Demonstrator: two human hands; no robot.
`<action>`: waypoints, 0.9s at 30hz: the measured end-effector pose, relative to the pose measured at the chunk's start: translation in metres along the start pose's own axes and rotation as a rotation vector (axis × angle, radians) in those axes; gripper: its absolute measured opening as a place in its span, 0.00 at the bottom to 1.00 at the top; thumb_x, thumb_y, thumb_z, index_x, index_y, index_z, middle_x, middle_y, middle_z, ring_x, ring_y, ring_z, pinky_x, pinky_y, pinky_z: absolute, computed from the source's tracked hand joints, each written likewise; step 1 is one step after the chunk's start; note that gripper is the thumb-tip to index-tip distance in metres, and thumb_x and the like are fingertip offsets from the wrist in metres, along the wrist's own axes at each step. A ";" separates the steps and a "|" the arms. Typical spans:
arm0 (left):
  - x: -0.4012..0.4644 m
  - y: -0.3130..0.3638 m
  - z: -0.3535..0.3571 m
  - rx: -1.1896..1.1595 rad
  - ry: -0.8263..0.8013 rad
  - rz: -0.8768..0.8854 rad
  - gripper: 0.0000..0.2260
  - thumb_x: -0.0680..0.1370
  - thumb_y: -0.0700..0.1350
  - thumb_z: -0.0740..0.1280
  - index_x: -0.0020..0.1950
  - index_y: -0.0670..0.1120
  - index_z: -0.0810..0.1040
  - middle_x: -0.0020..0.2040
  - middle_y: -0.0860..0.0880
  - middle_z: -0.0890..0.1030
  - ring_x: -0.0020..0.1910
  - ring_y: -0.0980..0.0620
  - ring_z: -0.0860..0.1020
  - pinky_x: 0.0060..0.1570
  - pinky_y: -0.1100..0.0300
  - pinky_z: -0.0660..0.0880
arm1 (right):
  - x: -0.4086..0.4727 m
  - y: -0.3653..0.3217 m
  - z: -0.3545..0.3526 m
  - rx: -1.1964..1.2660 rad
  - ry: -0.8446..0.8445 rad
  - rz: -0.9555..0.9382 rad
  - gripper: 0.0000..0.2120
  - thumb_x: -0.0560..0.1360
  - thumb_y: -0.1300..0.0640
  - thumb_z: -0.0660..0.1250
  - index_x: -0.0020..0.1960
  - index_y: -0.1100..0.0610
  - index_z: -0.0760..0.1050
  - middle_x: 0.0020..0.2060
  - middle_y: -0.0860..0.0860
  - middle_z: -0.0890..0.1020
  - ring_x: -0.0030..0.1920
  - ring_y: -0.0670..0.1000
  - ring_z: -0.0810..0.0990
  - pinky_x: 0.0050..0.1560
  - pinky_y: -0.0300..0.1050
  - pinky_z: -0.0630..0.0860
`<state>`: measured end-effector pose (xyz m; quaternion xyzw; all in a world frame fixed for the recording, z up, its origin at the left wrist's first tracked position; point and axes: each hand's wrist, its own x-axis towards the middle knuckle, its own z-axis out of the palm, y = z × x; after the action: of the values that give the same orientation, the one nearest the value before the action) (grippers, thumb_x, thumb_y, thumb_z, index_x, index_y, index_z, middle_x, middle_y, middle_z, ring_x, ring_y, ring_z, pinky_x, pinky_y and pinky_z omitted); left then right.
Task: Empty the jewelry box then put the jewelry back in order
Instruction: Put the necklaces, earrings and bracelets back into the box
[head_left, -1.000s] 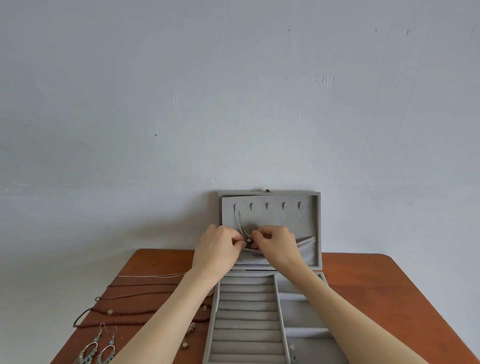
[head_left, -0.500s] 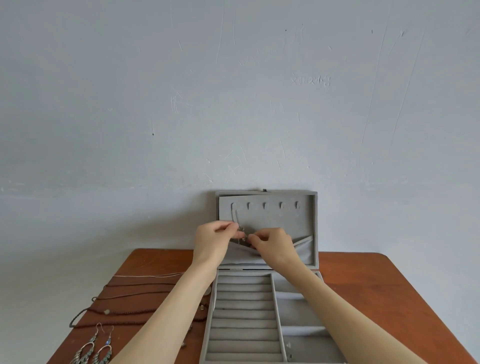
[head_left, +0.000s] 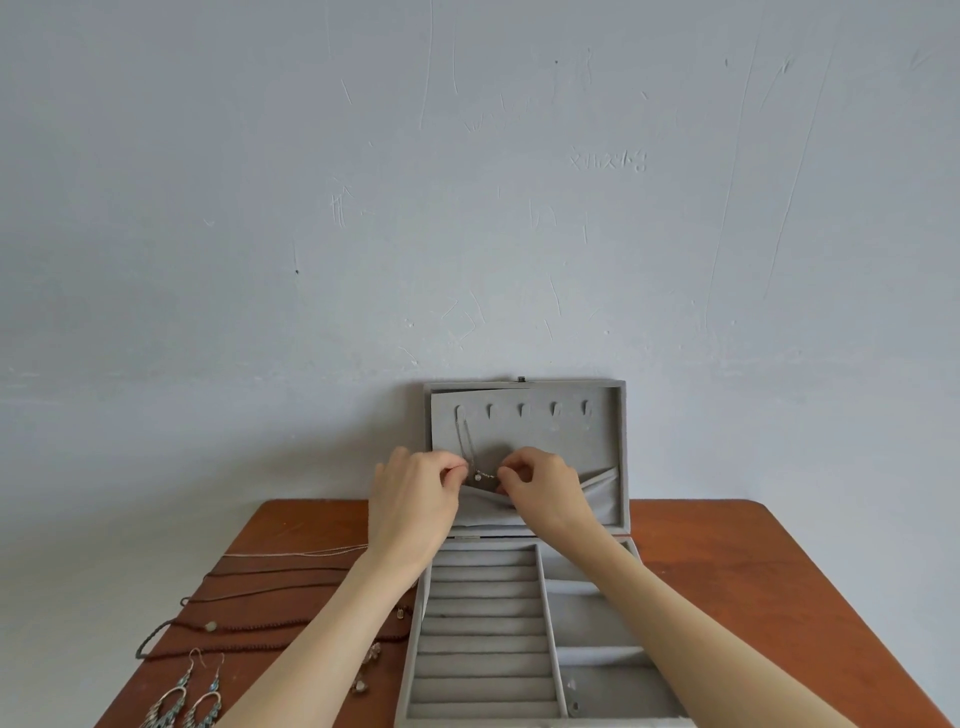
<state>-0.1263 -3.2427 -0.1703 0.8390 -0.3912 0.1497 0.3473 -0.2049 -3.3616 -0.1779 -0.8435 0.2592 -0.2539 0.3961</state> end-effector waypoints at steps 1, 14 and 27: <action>-0.001 -0.003 -0.001 0.001 0.007 -0.002 0.08 0.78 0.45 0.64 0.51 0.51 0.82 0.47 0.52 0.83 0.50 0.51 0.75 0.51 0.53 0.73 | -0.001 0.001 0.000 0.004 0.001 -0.009 0.09 0.77 0.60 0.60 0.50 0.58 0.78 0.45 0.54 0.83 0.44 0.49 0.77 0.43 0.38 0.69; -0.016 -0.025 -0.028 -0.033 -0.173 0.171 0.10 0.78 0.42 0.62 0.57 0.48 0.79 0.53 0.55 0.76 0.55 0.58 0.70 0.54 0.67 0.67 | -0.012 -0.013 0.002 -0.257 -0.137 -0.161 0.13 0.78 0.58 0.58 0.58 0.56 0.77 0.55 0.52 0.80 0.56 0.51 0.77 0.55 0.41 0.72; -0.037 -0.097 -0.084 -0.040 -0.240 -0.089 0.10 0.77 0.40 0.64 0.56 0.48 0.80 0.51 0.52 0.80 0.48 0.57 0.76 0.50 0.66 0.71 | -0.038 -0.071 0.045 -0.292 -0.124 -0.398 0.13 0.78 0.60 0.57 0.59 0.59 0.75 0.54 0.54 0.79 0.53 0.52 0.77 0.54 0.40 0.70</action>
<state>-0.0746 -3.1195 -0.1748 0.8603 -0.3953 0.0246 0.3210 -0.1872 -3.2741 -0.1541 -0.9401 0.0970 -0.2346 0.2276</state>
